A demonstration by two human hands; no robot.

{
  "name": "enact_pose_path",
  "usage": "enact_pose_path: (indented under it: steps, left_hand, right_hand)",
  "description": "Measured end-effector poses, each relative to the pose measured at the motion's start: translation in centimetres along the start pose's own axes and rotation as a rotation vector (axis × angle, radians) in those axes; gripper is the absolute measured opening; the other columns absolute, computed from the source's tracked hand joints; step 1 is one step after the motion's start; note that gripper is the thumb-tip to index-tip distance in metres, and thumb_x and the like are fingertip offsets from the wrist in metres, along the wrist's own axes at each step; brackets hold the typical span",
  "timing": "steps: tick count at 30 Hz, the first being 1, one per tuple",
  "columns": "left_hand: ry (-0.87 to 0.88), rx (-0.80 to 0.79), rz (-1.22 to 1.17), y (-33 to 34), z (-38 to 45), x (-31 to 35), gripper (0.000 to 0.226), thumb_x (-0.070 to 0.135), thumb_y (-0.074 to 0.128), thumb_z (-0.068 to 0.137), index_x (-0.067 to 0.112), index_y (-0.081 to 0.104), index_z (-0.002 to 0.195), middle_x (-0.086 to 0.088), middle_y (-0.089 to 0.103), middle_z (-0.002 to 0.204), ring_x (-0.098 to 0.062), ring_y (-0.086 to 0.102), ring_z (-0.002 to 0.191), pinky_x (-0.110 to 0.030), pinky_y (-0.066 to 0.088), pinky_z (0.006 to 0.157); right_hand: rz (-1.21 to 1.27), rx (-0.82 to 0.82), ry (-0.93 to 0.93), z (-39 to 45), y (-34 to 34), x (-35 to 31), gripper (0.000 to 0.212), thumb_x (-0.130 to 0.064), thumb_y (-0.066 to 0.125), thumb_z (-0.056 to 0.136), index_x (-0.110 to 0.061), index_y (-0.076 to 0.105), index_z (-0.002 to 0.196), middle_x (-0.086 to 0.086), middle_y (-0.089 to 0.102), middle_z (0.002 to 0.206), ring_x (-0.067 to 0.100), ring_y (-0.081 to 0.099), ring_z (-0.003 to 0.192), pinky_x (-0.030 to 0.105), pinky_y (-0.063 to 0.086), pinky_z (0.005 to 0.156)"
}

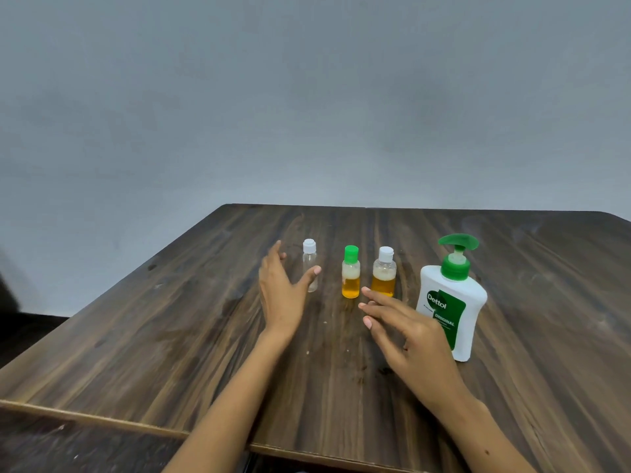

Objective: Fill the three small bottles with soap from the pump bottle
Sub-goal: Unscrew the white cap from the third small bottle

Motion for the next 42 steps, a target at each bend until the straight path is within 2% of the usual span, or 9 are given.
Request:
enact_pose_path:
  steps: [3,6,9,15,18,21,26,35,42]
  left_hand:
    - [-0.088,-0.142,0.021,1.3,1.0,-1.4,0.086,0.038,0.076,0.080,0.012,0.030,0.149,-0.010,0.046,0.147,-0.026,0.041,0.138,-0.047,0.030,0.115]
    - [-0.115,-0.171,0.013,2.0,1.7,-2.2,0.083,0.040,0.078,0.078,0.012,0.038,0.146,-0.007,0.057,0.136,-0.026,0.049,0.130,-0.049,0.034,0.112]
    - [-0.108,-0.153,-0.014,2.4,2.3,-2.3,0.074,0.035,0.081,0.075,0.012,0.049,0.138,-0.006,0.063,0.128,-0.023,0.057,0.121,-0.049,0.043,0.106]
    - [-0.062,-0.139,-0.027,2.7,2.4,-2.3,0.043,0.020,0.082,0.076,0.006,0.066,0.114,-0.007,0.070,0.109,-0.016,0.064,0.097,-0.023,0.048,0.083]
    - [-0.054,-0.165,-0.045,2.0,2.0,-2.1,0.041,0.019,0.081,0.077,0.006,0.066,0.114,-0.006,0.070,0.106,-0.008,0.062,0.088,-0.010,0.045,0.073]
    - [-0.040,-0.222,-0.051,1.0,0.7,-1.6,0.041,0.020,0.080,0.077,0.010,0.066,0.115,0.002,0.069,0.103,-0.002,0.062,0.086,-0.006,0.045,0.069]
    - [-0.044,-0.336,-0.145,-0.6,-3.2,-0.5,0.036,0.021,0.084,0.073,0.024,0.066,0.104,0.007,0.073,0.099,-0.004,0.069,0.090,-0.015,0.055,0.079]
    - [0.036,-0.469,-0.325,-1.8,-9.2,1.4,0.031,0.017,0.084,0.074,0.021,0.067,0.100,0.006,0.075,0.098,-0.008,0.070,0.098,-0.024,0.054,0.087]
    - [0.041,-0.465,-0.383,-1.9,-9.6,1.7,0.026,0.019,0.081,0.076,0.019,0.070,0.100,0.006,0.075,0.099,-0.009,0.070,0.097,-0.029,0.056,0.089]
  right_hand:
    - [-0.022,-0.045,-0.009,-0.1,0.1,0.1,0.022,-0.023,0.064,0.091,-0.020,0.073,0.111,-0.013,0.065,0.124,-0.007,0.057,0.113,0.012,0.047,0.092]
    - [-0.030,-0.070,0.011,-0.2,0.2,0.4,0.021,-0.019,0.067,0.090,-0.021,0.074,0.110,-0.013,0.066,0.122,-0.010,0.056,0.112,0.006,0.043,0.091]
    - [-0.031,-0.098,0.008,-0.2,0.4,0.6,0.019,-0.022,0.066,0.091,-0.023,0.074,0.108,-0.016,0.065,0.122,-0.010,0.057,0.111,0.009,0.047,0.089]
    - [-0.035,-0.117,0.001,-0.3,0.5,0.6,0.021,-0.032,0.059,0.091,-0.025,0.075,0.103,-0.020,0.064,0.122,-0.012,0.057,0.109,0.012,0.050,0.085]
    - [-0.030,-0.125,0.007,-0.3,0.5,0.6,0.023,-0.034,0.057,0.091,-0.025,0.075,0.103,-0.019,0.065,0.121,-0.012,0.057,0.108,0.009,0.049,0.082]
    - [-0.035,-0.117,0.016,-0.2,0.4,0.7,0.021,-0.030,0.060,0.090,-0.026,0.075,0.103,-0.019,0.065,0.121,-0.013,0.057,0.108,0.008,0.049,0.082]
    - [-0.036,-0.098,0.021,0.0,0.1,0.4,0.021,-0.029,0.061,0.089,-0.024,0.075,0.104,-0.018,0.065,0.122,-0.011,0.057,0.109,0.006,0.045,0.088]
    - [0.063,0.027,0.013,0.2,-0.4,0.0,0.025,-0.022,0.062,0.089,-0.017,0.072,0.112,-0.010,0.065,0.123,-0.003,0.058,0.116,0.018,0.047,0.095]
    - [0.250,0.055,0.056,1.0,-0.8,-1.6,0.034,-0.038,0.061,0.090,-0.019,0.069,0.117,-0.014,0.069,0.114,0.000,0.062,0.108,0.019,0.051,0.088]
Point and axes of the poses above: each hand's wrist, its own z-axis towards the middle knuckle, its own y-axis out of the palm, x = y × z, the point moved 3 cm from there along z, towards the middle knuckle
